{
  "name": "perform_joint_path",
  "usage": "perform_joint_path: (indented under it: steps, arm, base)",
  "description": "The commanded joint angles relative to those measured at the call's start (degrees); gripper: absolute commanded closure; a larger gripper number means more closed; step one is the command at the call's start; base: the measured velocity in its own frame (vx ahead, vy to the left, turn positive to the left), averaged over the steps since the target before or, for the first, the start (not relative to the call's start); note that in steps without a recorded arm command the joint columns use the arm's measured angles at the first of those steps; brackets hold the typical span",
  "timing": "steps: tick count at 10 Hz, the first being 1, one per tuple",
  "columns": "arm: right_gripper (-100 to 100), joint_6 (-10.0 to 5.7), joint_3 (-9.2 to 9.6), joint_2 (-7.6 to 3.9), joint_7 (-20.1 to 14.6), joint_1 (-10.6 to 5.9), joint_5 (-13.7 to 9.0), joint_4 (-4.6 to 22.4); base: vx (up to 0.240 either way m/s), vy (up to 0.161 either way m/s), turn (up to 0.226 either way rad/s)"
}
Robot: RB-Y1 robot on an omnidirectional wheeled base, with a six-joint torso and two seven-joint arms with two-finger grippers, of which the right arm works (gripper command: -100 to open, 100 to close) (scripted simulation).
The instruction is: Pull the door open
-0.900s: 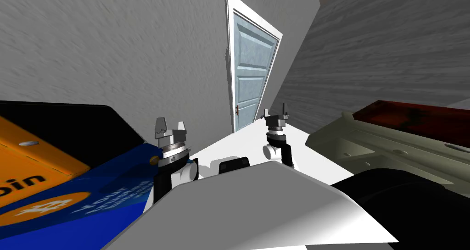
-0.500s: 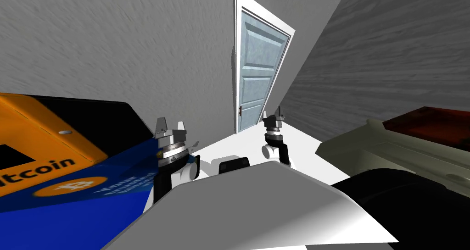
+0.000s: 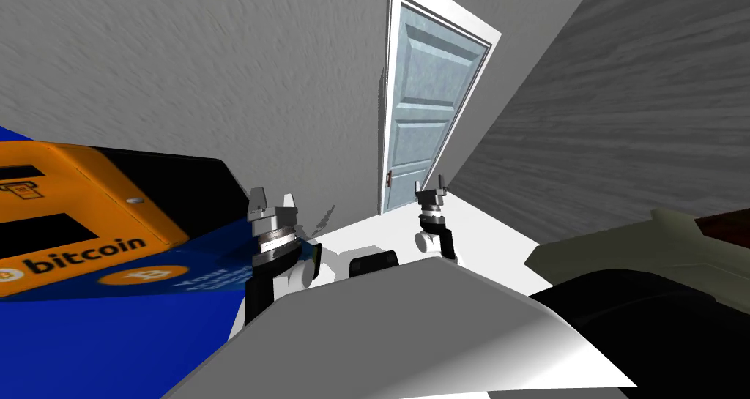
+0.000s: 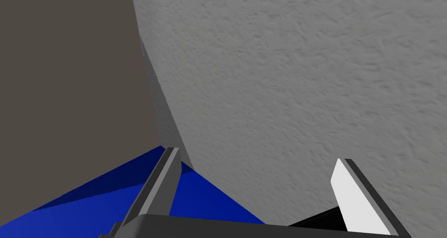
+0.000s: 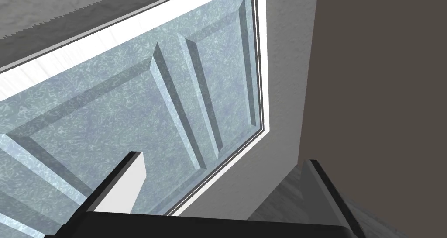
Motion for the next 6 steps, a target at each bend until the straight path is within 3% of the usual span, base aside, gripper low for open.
perform_joint_path:
  steps: [1,6]
  arm:
    - [-100,-0.68,0.14,-0.44,-1.7,-0.40,-1.4,2.1]
    - [-100,-3.17,0.85,-1.66,-7.3,-2.09,-6.2,10.0]
  base:
    - [0.049,-0.078,0.194]
    - [0.065,-0.088,0.201]
